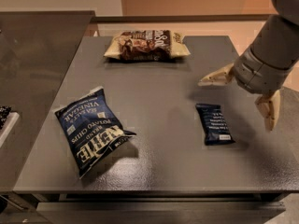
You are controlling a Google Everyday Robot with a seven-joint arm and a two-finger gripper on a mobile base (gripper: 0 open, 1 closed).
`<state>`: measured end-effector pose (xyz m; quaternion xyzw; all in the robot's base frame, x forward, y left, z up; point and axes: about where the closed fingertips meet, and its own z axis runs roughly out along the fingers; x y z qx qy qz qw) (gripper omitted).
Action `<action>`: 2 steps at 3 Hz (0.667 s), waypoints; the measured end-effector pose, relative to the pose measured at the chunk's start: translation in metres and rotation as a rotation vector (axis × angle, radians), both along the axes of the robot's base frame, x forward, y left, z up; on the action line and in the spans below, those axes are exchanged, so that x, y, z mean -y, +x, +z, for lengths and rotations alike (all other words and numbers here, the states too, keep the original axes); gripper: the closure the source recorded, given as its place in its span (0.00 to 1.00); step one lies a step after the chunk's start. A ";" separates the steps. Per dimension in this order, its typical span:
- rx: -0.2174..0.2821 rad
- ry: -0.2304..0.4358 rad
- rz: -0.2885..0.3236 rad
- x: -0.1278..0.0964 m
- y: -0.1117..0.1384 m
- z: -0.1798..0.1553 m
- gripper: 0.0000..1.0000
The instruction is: Move rxbar blueberry near blue chip bag
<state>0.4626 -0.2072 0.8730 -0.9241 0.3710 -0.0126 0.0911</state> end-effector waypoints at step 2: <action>-0.067 -0.012 0.169 -0.010 -0.013 -0.032 0.00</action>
Offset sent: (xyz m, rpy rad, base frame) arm -0.0262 0.0151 -0.0504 -0.0284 0.1208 0.2698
